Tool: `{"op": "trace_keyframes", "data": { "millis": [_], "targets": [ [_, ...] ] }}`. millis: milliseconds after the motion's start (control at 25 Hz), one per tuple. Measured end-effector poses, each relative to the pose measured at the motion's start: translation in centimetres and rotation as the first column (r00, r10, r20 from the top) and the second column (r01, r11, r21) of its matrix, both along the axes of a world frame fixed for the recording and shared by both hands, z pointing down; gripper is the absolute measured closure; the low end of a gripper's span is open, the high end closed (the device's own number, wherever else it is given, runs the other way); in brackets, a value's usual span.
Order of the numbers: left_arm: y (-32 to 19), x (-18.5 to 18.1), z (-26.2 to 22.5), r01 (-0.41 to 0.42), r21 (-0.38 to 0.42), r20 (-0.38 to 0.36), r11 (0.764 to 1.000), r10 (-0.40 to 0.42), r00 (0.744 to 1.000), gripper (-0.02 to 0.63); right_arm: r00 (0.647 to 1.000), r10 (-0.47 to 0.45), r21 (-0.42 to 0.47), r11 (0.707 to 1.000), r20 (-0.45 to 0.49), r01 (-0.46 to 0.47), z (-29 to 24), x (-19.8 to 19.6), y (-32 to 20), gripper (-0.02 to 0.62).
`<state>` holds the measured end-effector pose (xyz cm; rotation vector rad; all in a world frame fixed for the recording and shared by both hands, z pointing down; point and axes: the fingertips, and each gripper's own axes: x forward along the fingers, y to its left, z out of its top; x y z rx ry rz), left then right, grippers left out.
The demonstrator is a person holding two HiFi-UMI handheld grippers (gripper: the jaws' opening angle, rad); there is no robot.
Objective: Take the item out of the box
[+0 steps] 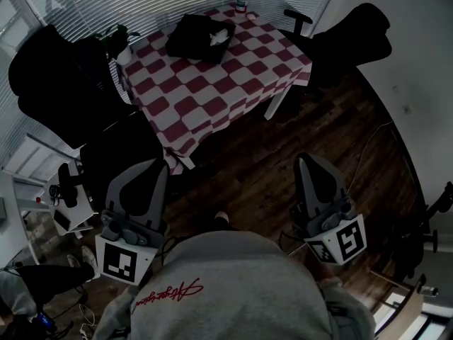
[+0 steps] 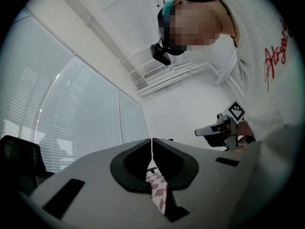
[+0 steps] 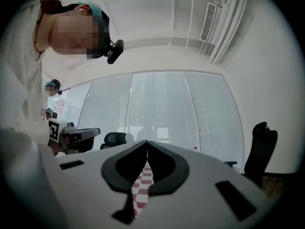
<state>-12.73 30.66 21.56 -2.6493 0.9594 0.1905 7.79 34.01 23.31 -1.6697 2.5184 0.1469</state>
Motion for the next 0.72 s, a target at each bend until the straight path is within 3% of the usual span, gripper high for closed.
{"op": "trace_keyframes", "data": {
  "millis": [720],
  "targets": [
    [-0.6, 1.8, -0.1, 0.019, 0.003, 0.001, 1.000, -0.019, 1.000, 0.586, 1.000, -0.018, -0.003, 1.000, 0.013, 0.018, 0.2, 2.0, -1.0, 0.584]
  ]
}}
